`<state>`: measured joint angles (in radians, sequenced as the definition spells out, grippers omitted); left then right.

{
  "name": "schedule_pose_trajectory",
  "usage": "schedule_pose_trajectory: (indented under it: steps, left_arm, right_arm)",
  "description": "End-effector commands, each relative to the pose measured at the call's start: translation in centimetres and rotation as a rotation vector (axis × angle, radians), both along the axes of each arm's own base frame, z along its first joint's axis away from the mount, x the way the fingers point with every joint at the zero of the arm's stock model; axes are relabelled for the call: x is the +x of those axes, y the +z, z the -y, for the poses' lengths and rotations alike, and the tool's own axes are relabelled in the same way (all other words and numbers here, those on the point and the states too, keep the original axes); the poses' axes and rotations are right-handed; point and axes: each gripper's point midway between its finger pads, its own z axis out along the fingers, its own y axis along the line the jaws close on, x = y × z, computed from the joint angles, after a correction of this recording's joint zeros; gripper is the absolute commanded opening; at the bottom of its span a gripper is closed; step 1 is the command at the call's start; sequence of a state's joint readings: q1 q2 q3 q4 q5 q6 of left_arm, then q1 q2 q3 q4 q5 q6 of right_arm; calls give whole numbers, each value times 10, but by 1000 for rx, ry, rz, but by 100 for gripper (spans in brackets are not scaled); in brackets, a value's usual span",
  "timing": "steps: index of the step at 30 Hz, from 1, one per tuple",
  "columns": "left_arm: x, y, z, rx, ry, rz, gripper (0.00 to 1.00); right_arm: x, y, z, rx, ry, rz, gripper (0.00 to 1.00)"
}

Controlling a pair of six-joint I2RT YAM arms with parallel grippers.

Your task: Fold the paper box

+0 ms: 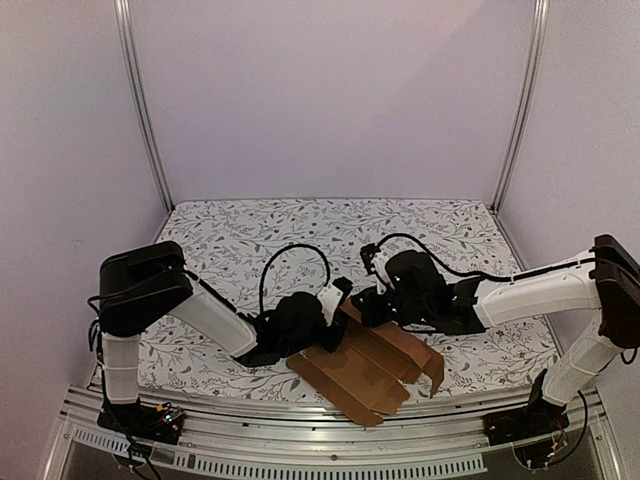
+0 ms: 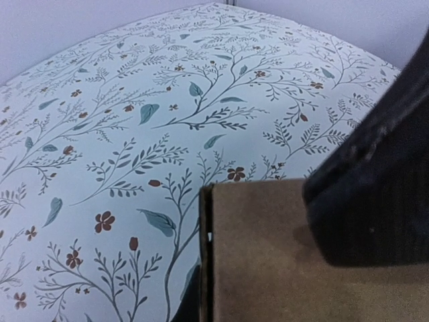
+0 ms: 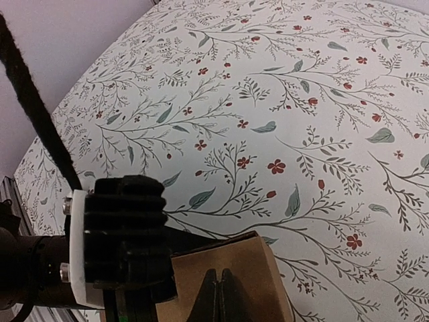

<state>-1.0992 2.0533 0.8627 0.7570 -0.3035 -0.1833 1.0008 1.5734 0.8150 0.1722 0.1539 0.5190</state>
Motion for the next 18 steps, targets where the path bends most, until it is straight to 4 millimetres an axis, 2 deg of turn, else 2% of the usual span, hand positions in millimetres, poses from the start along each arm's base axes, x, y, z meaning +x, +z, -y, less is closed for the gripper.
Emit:
schedule_pose_trajectory:
  steps: [1,6,10,18]
  left_arm:
    - [-7,11,4,-17,-23,13,0]
    - [-8,12,5,-27,-28,6,0]
    - [-9,10,5,-26,-33,2,4]
    - [-11,6,2,-15,-32,-6,16]
  right_arm:
    - [1,0,-14,10,30,-9,0]
    - [4,-6,-23,33,31,-14,0]
    - [2,-24,-26,28,37,-48,0]
    - [-7,-66,-7,-47,16,-101,0]
